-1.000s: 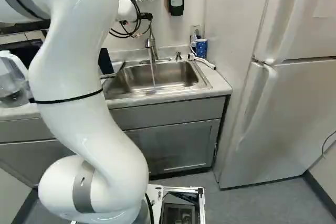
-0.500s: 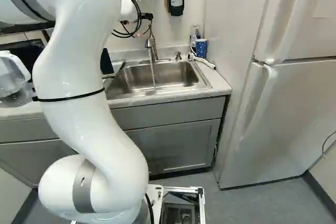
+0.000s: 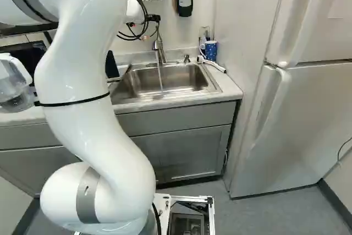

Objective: Rinse the cup and place it in the tray

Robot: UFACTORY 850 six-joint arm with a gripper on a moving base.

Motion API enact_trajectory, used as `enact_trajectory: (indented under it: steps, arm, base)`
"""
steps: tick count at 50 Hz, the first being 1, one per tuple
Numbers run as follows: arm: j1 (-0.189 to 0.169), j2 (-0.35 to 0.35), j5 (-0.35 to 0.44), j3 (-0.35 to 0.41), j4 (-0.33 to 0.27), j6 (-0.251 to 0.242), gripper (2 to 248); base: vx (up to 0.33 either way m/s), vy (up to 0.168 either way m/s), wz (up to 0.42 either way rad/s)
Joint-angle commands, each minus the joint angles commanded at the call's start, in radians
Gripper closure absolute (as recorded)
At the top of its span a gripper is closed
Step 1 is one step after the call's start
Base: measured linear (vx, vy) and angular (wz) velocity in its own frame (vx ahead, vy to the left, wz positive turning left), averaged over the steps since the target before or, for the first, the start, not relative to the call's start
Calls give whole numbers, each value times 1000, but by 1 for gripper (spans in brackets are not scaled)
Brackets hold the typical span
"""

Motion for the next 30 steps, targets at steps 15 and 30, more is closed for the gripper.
enact_trajectory:
  steps: [15,30]
  arm:
    - [0,-2,0,6,0,0,3]
    - [0,-2,0,6,0,0,3]
  base:
    - [0,0,0]
    - [0,0,0]
